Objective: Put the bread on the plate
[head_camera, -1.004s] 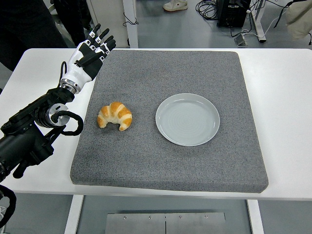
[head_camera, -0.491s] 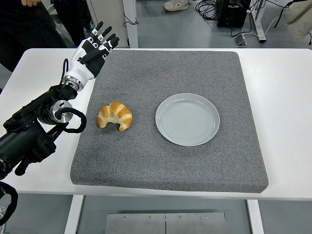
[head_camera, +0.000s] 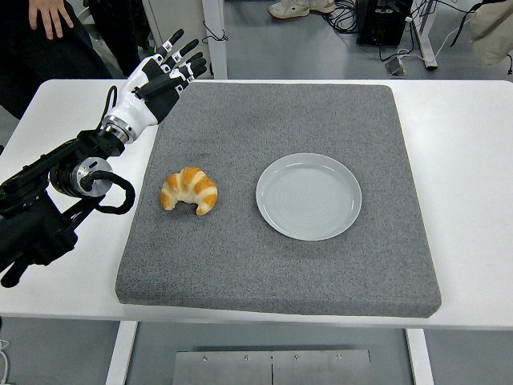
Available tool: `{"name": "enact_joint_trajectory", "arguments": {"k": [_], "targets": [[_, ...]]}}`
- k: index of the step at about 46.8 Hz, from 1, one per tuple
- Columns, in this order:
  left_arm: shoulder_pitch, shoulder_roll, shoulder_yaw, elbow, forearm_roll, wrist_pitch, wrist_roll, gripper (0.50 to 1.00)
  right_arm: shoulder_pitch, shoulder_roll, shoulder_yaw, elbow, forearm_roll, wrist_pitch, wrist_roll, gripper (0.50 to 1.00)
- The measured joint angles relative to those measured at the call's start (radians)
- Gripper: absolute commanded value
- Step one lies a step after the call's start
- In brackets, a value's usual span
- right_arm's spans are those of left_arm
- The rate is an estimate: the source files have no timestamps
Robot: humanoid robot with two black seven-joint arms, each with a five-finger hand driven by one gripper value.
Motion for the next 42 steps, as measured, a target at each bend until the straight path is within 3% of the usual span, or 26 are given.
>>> {"name": "enact_joint_trajectory", "arguments": {"k": [8,14,24,34,42], "targets": [[-0.023,0.102,0.034,-0.150,0.001,0.068,0.081,0.889,0.000,0.000,0.000,0.001,0.000,0.000,0.000,1.000],[-0.085,0.190,0.137,-0.230,0.002,0.089,0.094,0.889,0.000,0.000,0.000,0.000,0.000,0.000,0.000,1.000],[-0.227,0.329,0.364,-0.337,0.031,0.085,0.109,0.892,0.000,0.000,0.000,0.000,0.000,0.000,0.000,1.000],[-0.397,0.402,0.562,-0.378,0.193,0.075,0.111,0.918,-0.001,0.000,0.000,0.000,0.000,0.000,0.000,1.000],[-0.452,0.463,0.620,-0.430,0.391,0.013,0.110,0.937,-0.003,0.000,0.000,0.000,0.000,0.000,0.000,1.000]]}}
